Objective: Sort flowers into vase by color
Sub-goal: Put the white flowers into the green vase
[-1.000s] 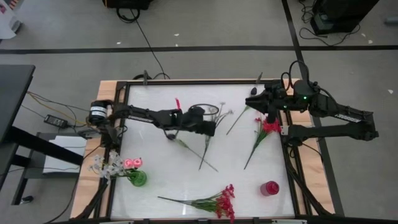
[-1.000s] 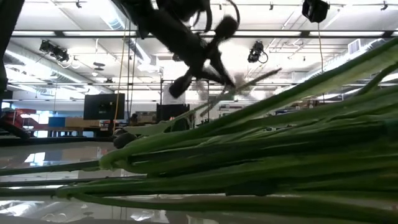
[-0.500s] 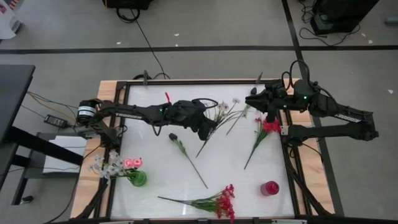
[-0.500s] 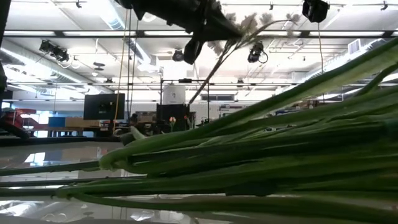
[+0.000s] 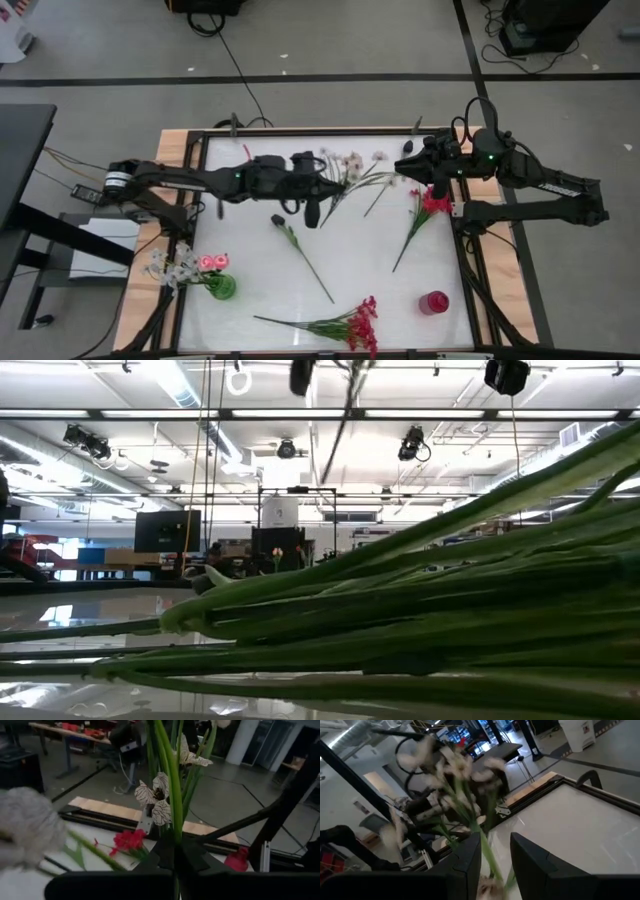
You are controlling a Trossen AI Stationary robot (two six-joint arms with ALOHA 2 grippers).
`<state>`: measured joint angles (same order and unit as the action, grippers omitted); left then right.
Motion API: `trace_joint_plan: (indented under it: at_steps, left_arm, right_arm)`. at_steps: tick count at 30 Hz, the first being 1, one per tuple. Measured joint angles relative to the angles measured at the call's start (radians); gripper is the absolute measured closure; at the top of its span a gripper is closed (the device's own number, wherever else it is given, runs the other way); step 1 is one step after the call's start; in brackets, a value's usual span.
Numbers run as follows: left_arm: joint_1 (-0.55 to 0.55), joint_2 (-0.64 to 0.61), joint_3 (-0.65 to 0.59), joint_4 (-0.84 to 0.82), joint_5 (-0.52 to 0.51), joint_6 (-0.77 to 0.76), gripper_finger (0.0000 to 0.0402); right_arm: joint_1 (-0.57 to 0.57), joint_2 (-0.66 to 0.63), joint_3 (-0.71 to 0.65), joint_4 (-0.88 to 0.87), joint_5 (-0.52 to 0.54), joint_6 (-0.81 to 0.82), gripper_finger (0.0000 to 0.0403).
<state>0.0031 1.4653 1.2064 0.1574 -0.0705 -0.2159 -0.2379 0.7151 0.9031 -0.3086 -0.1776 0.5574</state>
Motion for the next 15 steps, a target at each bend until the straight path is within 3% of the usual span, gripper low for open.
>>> trace_joint_plan:
  at_steps: [9,15]
  left_arm:
    - [-0.019,-0.088,0.000,-0.065,-0.007,0.112,0.0399]
    - [-0.031,-0.222,-0.062,-0.095,-0.001,0.198,0.0398]
  right_arm:
    - [0.000,0.000,0.000,0.001,0.000,-0.001,0.0289]
    - [0.000,0.000,0.000,0.004,0.000,-0.002,0.0289]
